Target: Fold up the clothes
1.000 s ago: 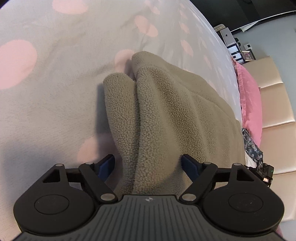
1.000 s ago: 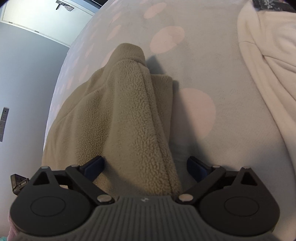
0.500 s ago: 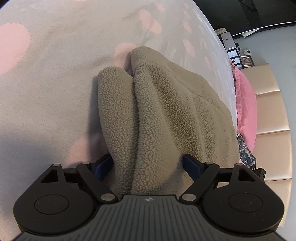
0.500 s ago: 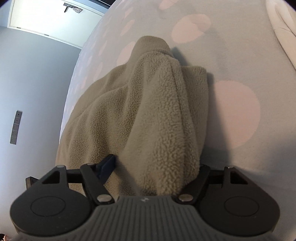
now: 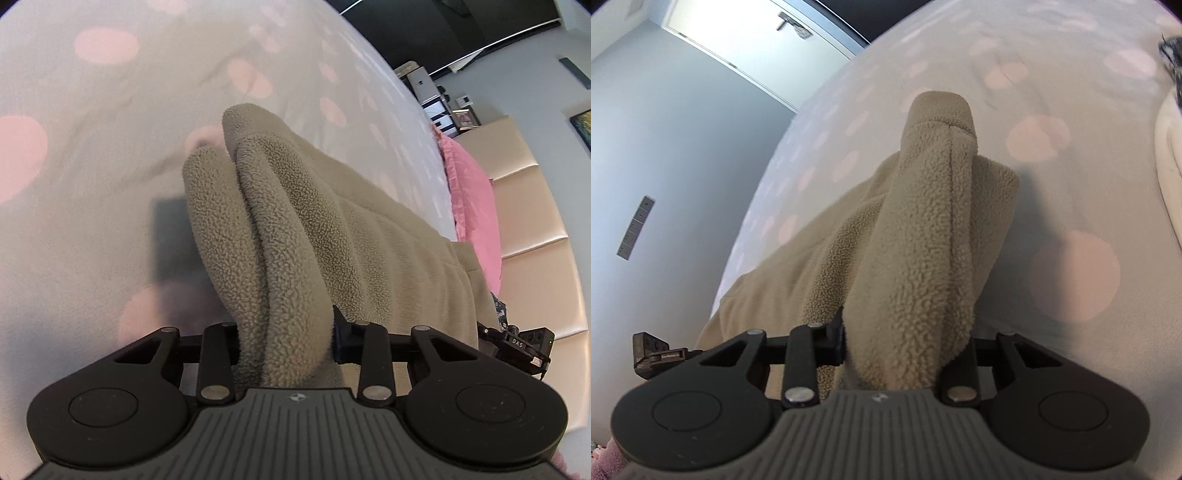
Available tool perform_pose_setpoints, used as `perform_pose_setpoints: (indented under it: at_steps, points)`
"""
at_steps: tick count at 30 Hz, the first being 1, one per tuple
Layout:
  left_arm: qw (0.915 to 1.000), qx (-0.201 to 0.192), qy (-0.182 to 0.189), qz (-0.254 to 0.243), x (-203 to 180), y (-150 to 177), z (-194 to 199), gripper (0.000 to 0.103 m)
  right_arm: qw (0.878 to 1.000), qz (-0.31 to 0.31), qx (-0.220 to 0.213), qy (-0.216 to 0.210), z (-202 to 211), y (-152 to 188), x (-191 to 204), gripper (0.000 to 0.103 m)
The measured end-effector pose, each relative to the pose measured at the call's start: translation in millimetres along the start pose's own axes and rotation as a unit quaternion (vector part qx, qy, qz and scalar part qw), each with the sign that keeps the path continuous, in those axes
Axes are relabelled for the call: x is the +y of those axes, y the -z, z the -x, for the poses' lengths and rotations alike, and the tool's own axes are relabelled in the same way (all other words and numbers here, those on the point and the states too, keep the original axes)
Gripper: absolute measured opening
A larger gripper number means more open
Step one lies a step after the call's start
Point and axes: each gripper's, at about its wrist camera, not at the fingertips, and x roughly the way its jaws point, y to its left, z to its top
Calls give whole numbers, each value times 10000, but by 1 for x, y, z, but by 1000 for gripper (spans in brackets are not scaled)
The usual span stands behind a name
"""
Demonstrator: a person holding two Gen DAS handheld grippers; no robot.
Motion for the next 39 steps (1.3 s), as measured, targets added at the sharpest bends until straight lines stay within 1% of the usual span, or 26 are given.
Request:
perform_pose_setpoints:
  at_steps: [2,4,5,8,10,11,13,16,23,25,28,33,37,39]
  points:
    - [9999,-93,37,-53,-7,1,9,31,9999,94,-99,-55,9,1,14,37]
    - [9998,-179,-9,-113,-11,2,20,31,9997,163,-153,-118,13,3,28,36]
    - [9996,-221,-41,-143,-12,3,27,30,9995,200,-158,-161,22,12,41,36]
    - [9990,-402,-135,-124,-10,2,52,30,9990,280,-150,-314,34,31,67,36]
    - [9983,-522,-229,-154,-9,-1,73,30,9985,290,-153,-433,31,34,85,36]
    - [9978,-578,-274,-190,-10,-2,84,30,9981,291,-163,-508,25,27,94,36]
    - [9965,-716,-360,-242,-10,-6,106,30,9971,298,-210,-663,17,31,108,36]
    - [9939,-945,-490,-281,-12,-19,141,30,9953,280,-279,-885,6,31,134,36]
    - [9853,-1484,-736,-429,-14,-60,213,30,9903,370,-546,-1226,-28,18,205,36]
    - [9819,-1680,-764,-432,-11,-73,230,30,9882,393,-671,-1319,-34,20,225,36]
    - [9768,-1887,-869,-518,-8,-93,249,30,9852,482,-839,-1416,-54,18,258,36]
    - [9681,-2219,-992,-611,9,-127,275,30,9817,515,-996,-1539,-91,12,299,36]
    - [9631,-2362,-1100,-672,30,-151,278,30,9801,440,-1148,-1558,-151,0,317,36]
    - [9612,-2424,-1130,-676,43,-160,277,30,9795,506,-1194,-1540,-168,3,325,36]
